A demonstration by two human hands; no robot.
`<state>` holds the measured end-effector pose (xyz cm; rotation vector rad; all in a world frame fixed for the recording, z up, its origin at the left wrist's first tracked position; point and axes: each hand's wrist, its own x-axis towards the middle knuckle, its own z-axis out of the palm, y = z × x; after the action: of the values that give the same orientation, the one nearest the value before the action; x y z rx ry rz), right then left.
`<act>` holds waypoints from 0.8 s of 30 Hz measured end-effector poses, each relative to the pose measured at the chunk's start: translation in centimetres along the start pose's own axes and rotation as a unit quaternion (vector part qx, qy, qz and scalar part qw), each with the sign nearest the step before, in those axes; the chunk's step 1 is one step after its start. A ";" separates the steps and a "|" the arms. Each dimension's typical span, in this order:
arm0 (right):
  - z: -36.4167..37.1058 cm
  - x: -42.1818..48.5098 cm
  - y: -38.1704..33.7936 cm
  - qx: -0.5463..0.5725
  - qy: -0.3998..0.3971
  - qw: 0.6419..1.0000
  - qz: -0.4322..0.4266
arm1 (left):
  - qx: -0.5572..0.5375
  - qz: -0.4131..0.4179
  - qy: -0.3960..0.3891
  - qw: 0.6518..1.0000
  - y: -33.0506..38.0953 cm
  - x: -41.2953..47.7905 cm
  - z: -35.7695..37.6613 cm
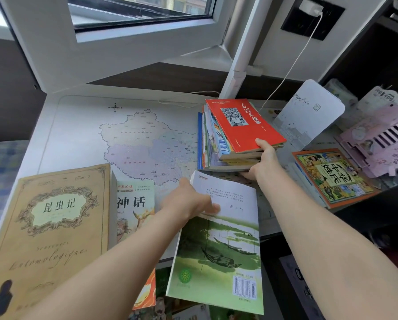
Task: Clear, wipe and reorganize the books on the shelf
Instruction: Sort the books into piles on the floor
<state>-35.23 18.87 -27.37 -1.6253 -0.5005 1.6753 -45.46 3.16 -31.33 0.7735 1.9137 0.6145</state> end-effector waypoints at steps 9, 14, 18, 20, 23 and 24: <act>0.8 -6.8 -3.9 0.011 0.045 0.999 -0.004 | -0.036 -0.005 0.007 0.999 0.2 -1.6 -0.2; -1.3 -10.3 -4.8 0.000 0.080 0.996 0.028 | -0.122 -0.027 -0.025 0.992 0.6 -2.6 -0.8; -4.2 -10.2 -0.4 -0.006 0.040 0.996 0.075 | -0.154 -0.011 -0.007 0.988 0.2 -3.5 -0.7; -4.8 -9.3 0.6 0.011 0.043 0.994 0.102 | -0.223 -0.020 -0.010 0.975 0.2 -2.9 -0.5; -5.0 -8.6 -0.3 0.002 0.046 0.993 0.104 | -0.324 -0.014 -0.014 0.946 1.4 -2.4 -1.2; -4.9 -8.7 -0.5 -0.007 0.046 0.994 0.104 | -0.340 -0.010 -0.011 0.940 2.1 -2.3 -1.6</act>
<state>-30.98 11.88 -21.68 -1.8077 -0.3063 1.7380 -45.59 2.78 -27.82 0.3077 1.5244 1.1614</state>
